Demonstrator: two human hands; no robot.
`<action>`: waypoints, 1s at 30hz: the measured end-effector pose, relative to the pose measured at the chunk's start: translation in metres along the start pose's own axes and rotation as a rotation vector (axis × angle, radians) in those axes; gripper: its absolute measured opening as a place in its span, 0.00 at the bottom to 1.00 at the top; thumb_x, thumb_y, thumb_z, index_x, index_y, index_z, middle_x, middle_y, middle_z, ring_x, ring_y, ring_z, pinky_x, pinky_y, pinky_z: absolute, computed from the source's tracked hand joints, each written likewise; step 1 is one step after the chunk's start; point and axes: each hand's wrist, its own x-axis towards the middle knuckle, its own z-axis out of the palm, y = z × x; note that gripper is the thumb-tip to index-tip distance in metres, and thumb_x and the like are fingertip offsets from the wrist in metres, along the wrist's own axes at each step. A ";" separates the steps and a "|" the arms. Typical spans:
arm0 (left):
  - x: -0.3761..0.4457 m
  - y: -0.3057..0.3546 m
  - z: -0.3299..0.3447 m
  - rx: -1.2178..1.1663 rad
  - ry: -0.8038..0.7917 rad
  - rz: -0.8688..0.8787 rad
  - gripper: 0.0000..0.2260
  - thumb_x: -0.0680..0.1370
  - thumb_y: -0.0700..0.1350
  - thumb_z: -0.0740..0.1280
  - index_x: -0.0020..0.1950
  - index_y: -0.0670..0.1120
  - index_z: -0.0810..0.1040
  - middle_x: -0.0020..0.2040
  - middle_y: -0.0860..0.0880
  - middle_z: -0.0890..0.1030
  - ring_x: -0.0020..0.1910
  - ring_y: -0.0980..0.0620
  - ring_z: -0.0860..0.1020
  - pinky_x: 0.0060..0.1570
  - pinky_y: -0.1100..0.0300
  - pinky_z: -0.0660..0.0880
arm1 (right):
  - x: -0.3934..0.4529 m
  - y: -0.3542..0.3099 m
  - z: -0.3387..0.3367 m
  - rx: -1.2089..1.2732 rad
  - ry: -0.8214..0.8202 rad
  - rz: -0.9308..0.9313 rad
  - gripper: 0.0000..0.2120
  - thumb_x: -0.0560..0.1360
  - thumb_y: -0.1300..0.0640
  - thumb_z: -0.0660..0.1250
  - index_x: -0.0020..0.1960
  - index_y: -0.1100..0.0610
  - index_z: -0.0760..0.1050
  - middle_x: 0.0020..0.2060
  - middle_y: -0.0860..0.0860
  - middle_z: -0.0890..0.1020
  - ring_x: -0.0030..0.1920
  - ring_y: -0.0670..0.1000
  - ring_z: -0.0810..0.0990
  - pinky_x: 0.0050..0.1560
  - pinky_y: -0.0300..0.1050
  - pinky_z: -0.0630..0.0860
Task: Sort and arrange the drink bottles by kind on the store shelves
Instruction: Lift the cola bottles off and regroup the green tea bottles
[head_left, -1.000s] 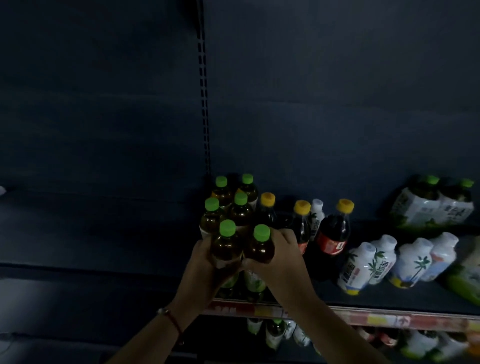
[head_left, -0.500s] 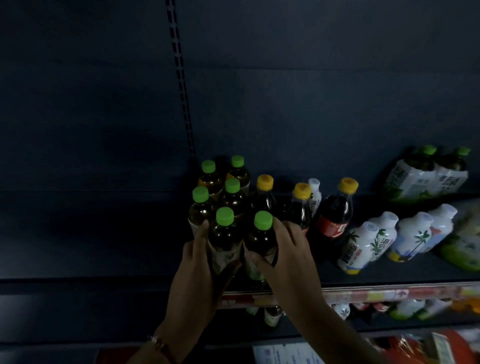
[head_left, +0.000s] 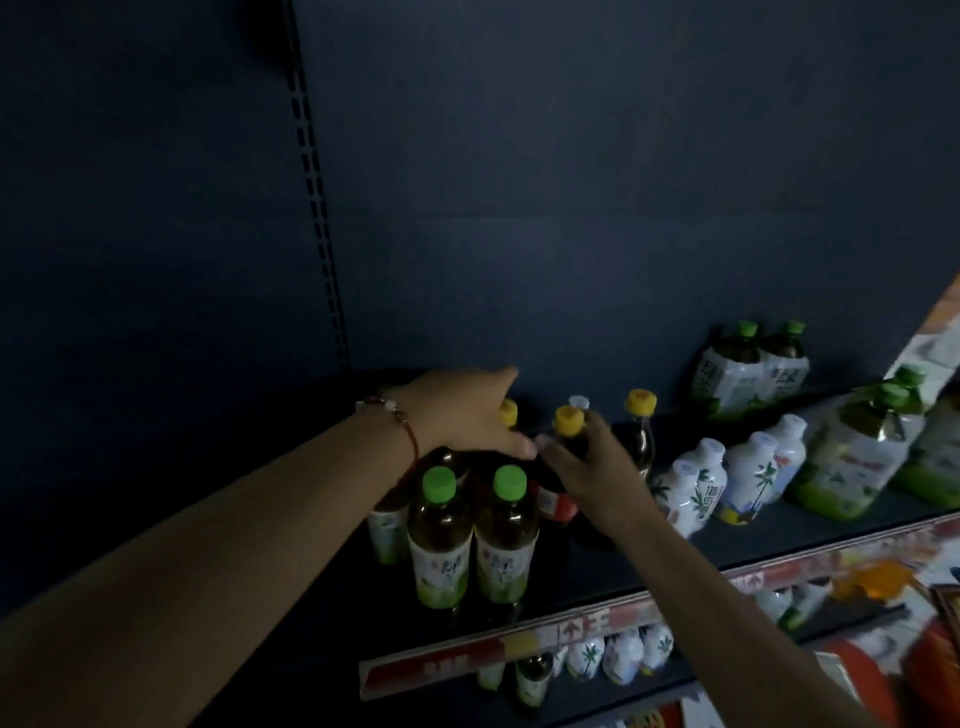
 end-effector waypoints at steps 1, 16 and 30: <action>0.009 -0.004 0.005 0.015 -0.045 0.006 0.31 0.70 0.66 0.72 0.65 0.49 0.72 0.63 0.49 0.78 0.56 0.50 0.77 0.47 0.58 0.71 | -0.001 0.004 0.004 -0.019 -0.020 0.020 0.14 0.75 0.46 0.69 0.56 0.51 0.74 0.47 0.44 0.82 0.51 0.48 0.80 0.50 0.45 0.75; 0.013 -0.003 -0.005 -0.571 0.444 0.060 0.15 0.72 0.56 0.76 0.45 0.48 0.76 0.41 0.50 0.82 0.42 0.52 0.81 0.44 0.52 0.77 | 0.007 -0.049 -0.025 0.259 0.160 -0.088 0.06 0.78 0.54 0.67 0.53 0.54 0.76 0.47 0.52 0.83 0.42 0.40 0.80 0.44 0.35 0.76; -0.082 0.070 -0.101 -1.208 1.090 0.152 0.03 0.78 0.42 0.68 0.48 0.49 0.75 0.39 0.49 0.84 0.43 0.48 0.84 0.48 0.57 0.81 | -0.033 -0.170 -0.146 0.745 0.285 -0.279 0.08 0.75 0.50 0.70 0.41 0.54 0.78 0.41 0.53 0.80 0.43 0.52 0.80 0.48 0.49 0.76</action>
